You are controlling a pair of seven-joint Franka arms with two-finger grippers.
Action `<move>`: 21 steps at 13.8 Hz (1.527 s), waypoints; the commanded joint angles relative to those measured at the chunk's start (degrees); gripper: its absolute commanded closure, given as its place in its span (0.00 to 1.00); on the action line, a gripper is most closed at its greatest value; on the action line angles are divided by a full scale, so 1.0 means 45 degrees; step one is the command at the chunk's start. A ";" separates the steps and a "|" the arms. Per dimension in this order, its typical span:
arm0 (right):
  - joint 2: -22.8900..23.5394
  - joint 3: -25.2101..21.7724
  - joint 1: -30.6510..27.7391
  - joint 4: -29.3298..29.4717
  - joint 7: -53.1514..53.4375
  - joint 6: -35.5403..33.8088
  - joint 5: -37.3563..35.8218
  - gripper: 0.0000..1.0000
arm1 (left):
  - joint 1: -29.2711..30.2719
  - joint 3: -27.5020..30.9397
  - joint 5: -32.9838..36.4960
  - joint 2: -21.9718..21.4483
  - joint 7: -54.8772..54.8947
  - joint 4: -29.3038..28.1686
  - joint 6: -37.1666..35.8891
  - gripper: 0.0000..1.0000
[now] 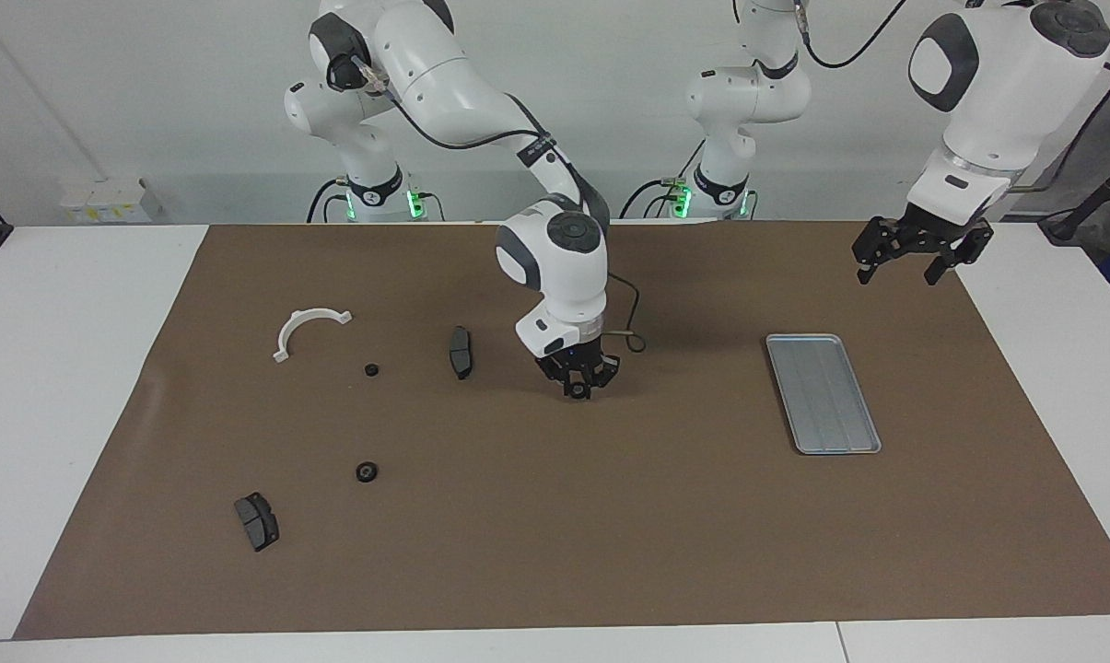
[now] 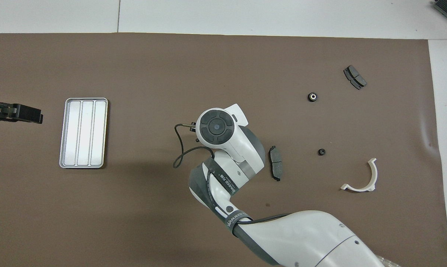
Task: Pick bearing gear from pile to tray
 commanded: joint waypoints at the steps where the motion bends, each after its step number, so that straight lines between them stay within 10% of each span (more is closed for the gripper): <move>1: 0.0100 -0.0031 0.0103 0.0259 0.0210 -0.0301 -0.0016 0.35 | 0.0101 -0.0052 0.0222 -0.0413 0.0045 -0.0451 0.0151 0.00; 4: 0.0042 -0.0050 0.0065 0.0278 0.0152 -0.0224 -0.0055 0.00 | 0.0101 -0.0052 0.0222 -0.0413 0.0045 -0.0451 0.0151 0.00; 11: -0.2726 -0.0109 -0.2119 -0.2370 -0.2322 -0.0282 0.0023 0.00 | -0.0172 -0.0149 0.0222 -0.0432 -0.0091 -0.0490 0.0404 0.00; 21: -0.5348 -0.0089 -0.5754 -0.7529 -0.9143 0.1471 0.0238 0.00 | -0.5852 -0.0149 0.0086 0.0814 -0.6395 -0.0160 0.2219 0.00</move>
